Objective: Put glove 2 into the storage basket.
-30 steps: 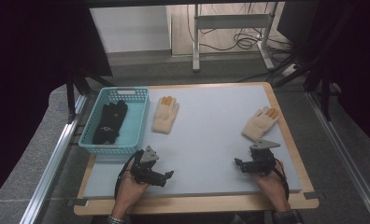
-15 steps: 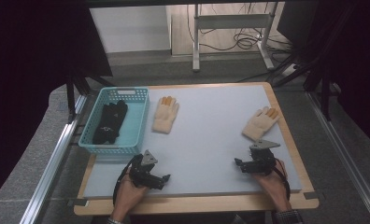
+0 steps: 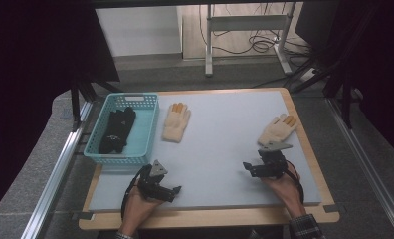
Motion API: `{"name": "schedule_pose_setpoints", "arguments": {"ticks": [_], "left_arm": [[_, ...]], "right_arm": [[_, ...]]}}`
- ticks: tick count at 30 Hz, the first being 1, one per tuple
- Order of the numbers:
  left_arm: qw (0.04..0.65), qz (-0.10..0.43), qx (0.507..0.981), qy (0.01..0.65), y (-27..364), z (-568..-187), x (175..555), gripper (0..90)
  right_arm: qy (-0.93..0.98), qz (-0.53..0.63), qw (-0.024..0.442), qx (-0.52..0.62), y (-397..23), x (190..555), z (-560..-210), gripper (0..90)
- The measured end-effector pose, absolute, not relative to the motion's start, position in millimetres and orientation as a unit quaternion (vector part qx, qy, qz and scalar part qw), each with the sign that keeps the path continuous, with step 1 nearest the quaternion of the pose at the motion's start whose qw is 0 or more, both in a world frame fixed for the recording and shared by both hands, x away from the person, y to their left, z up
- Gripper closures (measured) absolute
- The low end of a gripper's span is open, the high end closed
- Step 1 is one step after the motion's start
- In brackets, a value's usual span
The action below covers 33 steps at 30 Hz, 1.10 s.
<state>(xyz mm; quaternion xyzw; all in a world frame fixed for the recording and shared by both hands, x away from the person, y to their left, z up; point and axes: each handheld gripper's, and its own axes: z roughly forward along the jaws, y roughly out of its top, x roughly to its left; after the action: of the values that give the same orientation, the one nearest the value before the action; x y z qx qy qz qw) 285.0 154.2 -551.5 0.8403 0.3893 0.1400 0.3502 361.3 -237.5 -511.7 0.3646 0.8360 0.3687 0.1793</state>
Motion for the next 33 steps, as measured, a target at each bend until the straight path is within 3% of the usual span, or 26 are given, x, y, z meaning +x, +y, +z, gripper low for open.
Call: {"name": "schedule_pose_setpoints", "arguments": {"ticks": [7, 26, 33], "left_arm": [[0.351, 0.141, 0.84, 0.39, 154.3, -551.6, 284.7, 0.1], [0.35, 0.142, 0.84, 0.39, 154.7, -551.6, 284.3, 0.5], [0.351, 0.142, 0.84, 0.39, 154.7, -551.7, 284.2, 0.6]], "right_arm": [[0.847, 0.384, 0.135, 0.342, -200.3, 386.6, -504.8, 32.7], [0.867, 0.398, 0.101, 0.283, -95.0, 449.0, -496.2, 61.0], [0.87, 0.393, 0.102, 0.278, -66.6, 464.1, -500.2, 61.2]]}}
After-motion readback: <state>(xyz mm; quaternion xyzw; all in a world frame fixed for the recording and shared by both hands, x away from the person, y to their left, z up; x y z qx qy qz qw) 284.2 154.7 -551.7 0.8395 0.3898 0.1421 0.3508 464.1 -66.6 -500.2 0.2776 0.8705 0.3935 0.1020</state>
